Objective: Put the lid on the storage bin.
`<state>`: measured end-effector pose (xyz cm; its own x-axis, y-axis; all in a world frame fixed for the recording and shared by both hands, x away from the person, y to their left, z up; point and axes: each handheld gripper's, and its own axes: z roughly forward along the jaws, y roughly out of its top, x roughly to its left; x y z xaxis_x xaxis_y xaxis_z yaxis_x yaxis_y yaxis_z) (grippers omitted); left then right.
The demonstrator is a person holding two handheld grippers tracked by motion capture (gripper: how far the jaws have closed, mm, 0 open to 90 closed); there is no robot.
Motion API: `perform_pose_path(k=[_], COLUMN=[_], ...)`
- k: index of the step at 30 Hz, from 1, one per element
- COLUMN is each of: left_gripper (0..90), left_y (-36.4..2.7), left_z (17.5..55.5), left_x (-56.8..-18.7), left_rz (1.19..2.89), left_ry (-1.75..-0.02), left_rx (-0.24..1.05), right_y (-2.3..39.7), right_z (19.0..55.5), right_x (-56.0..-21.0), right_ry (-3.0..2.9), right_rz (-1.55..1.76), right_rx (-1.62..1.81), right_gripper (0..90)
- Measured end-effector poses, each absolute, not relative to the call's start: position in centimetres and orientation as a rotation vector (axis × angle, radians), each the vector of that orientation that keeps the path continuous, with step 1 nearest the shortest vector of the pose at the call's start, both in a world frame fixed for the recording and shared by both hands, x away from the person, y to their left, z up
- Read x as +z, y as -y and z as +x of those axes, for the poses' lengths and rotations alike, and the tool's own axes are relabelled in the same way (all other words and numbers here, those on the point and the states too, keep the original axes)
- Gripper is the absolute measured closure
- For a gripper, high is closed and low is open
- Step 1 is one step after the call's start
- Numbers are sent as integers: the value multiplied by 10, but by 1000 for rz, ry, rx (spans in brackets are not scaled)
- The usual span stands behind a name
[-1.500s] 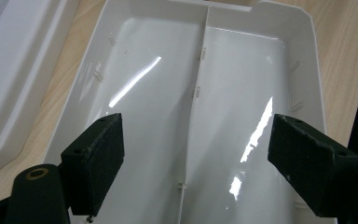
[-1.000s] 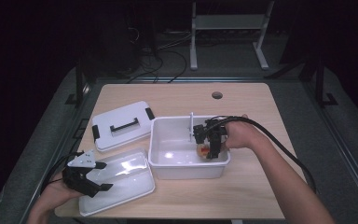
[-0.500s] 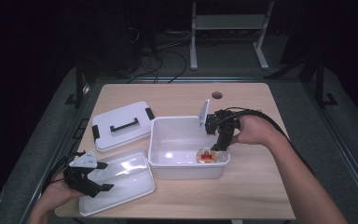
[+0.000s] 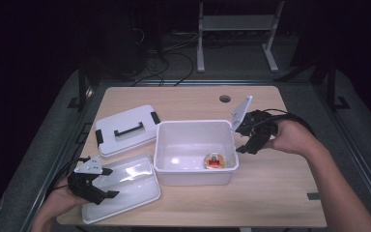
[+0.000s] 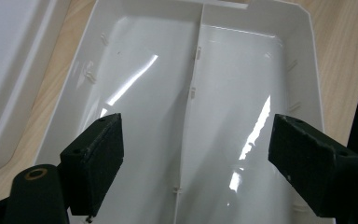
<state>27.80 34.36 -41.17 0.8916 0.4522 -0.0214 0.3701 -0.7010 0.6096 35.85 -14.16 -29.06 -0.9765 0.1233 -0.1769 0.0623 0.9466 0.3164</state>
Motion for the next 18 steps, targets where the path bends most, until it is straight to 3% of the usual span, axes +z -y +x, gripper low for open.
perform_pose_path(k=[18], left_gripper=[175], left_y=[-338], left_z=[278], left_x=[-412], left_rz=[2423], left_ry=[-589], left_rx=[189], right_y=[211], right_z=[327], right_x=[-325], right_ry=[-2881], right_rz=[332], right_rx=[592], right_gripper=[367])
